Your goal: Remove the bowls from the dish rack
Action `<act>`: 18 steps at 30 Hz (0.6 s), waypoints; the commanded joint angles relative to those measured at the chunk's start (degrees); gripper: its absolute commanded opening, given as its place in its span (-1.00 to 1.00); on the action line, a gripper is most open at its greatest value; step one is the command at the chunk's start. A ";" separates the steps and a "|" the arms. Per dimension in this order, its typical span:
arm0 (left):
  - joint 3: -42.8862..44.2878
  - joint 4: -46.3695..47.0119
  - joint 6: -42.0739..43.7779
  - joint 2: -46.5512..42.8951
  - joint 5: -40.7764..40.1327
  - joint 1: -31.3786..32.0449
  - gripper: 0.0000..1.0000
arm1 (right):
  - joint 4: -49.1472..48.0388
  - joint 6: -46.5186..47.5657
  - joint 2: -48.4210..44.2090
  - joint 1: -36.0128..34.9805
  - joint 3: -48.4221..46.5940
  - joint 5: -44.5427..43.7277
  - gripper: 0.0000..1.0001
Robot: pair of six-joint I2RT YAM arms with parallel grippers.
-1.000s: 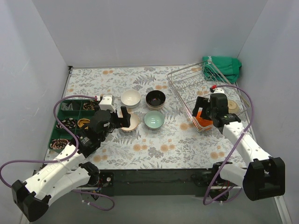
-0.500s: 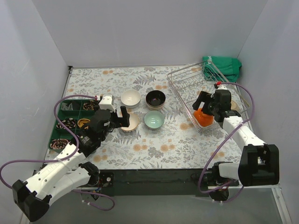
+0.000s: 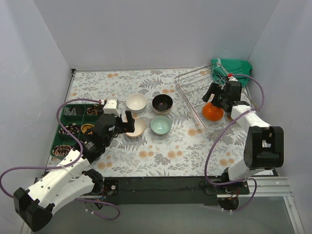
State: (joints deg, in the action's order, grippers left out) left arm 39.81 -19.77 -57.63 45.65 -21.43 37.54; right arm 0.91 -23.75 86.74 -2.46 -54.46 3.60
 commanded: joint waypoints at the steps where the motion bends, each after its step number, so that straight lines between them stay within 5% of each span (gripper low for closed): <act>1: -0.61 -0.62 0.85 -0.56 0.07 -0.54 0.96 | 0.32 2.21 4.48 0.35 -4.34 -1.30 0.97; 18: -0.70 -0.71 0.76 -1.26 1.22 -1.24 0.96 | 4.01 19.87 -3.86 -6.24 -1.88 -18.43 0.90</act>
State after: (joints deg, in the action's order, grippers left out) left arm 39.79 -19.84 -57.63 45.52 -20.53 36.82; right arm 4.99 -10.39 83.46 -5.23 -57.36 -7.55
